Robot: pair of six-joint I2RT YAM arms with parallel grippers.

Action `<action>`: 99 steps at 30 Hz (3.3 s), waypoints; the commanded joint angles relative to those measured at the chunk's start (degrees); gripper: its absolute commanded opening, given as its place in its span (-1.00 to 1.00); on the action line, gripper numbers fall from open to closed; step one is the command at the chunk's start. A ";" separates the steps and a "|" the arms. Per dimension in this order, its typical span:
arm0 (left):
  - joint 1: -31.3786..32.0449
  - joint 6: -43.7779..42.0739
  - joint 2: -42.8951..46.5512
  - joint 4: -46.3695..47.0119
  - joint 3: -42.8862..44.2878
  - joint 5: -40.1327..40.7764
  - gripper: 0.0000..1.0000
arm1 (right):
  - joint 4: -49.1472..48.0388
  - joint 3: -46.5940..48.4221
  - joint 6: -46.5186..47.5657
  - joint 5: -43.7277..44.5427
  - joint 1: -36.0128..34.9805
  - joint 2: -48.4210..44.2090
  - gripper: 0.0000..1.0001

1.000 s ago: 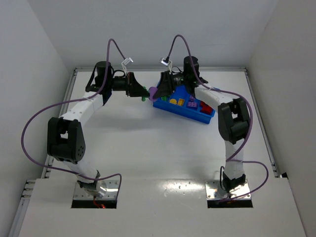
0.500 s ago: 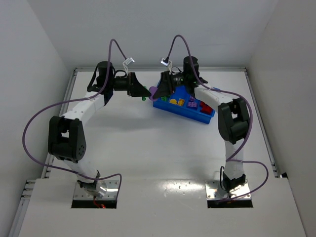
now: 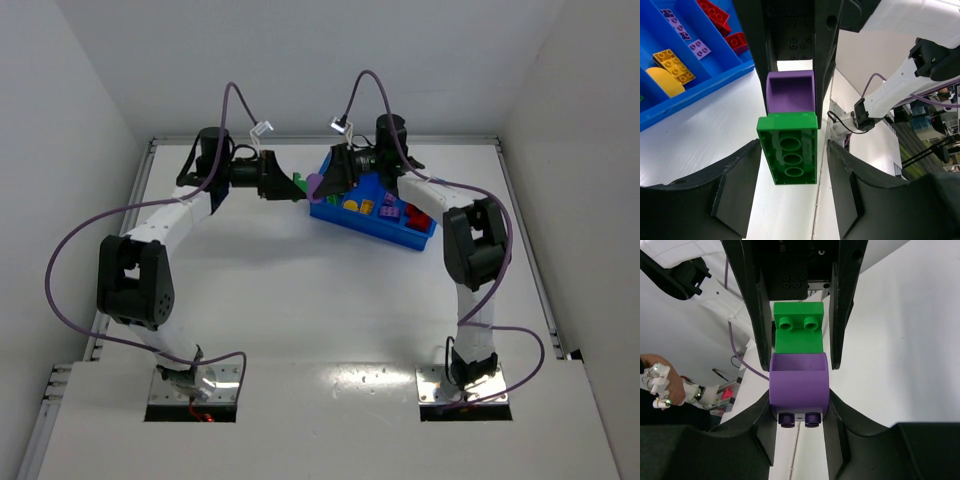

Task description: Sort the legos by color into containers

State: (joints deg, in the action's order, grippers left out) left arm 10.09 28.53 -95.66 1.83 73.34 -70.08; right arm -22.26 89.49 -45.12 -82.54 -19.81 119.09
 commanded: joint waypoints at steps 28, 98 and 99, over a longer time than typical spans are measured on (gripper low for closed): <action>-2.62 -0.85 2.40 1.43 0.49 -1.37 0.00 | -3.05 -3.62 0.83 -0.60 0.92 -4.30 -0.91; 13.20 -13.59 -31.87 -13.78 34.06 50.57 0.54 | 56.45 -8.46 51.28 31.39 22.98 -24.87 -0.96; 13.20 -13.59 -31.87 -13.78 34.06 50.57 0.65 | 56.45 -8.46 51.80 30.87 22.98 -24.09 -0.96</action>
State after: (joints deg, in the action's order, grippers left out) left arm 21.85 15.84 -127.68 -11.60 105.60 -21.80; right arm 34.35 80.42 4.45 -51.68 2.92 95.53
